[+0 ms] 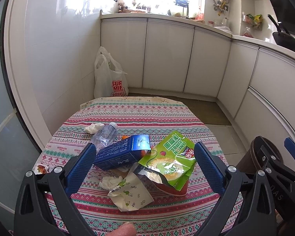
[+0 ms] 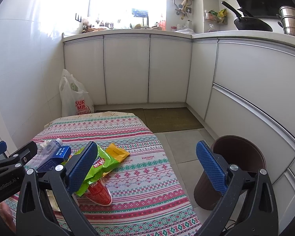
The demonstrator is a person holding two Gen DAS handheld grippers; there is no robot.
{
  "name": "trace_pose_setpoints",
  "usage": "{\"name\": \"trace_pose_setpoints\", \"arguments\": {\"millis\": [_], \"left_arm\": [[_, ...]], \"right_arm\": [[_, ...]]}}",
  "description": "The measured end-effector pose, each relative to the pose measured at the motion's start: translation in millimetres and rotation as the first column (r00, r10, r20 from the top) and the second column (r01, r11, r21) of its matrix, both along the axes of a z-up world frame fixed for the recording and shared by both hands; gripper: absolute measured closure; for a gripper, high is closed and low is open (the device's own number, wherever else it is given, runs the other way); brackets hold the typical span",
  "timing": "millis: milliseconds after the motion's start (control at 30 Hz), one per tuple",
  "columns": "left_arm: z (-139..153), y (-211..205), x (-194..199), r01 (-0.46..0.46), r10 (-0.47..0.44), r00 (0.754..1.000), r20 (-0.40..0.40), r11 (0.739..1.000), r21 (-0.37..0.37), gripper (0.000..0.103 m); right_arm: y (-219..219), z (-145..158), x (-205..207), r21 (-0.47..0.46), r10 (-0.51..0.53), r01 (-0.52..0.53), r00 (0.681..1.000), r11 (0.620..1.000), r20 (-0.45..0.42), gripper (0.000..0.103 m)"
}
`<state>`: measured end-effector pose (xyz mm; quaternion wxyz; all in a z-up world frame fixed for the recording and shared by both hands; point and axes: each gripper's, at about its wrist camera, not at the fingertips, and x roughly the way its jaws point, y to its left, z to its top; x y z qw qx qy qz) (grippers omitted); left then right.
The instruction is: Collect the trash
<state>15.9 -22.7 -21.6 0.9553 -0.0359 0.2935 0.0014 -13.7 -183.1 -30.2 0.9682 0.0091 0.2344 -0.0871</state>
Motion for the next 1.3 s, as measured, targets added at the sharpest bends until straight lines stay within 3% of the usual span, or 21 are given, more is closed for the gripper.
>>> {"name": "trace_pose_setpoints", "arguments": {"millis": [1300], "left_arm": [[-4.0,3.7,3.1,-0.019,0.019,1.0,-0.022,1.0,0.01,0.007]], "right_arm": [[-1.7,-8.8,4.1,0.004,-0.007,0.007,1.0,1.0,-0.028,0.007]]}}
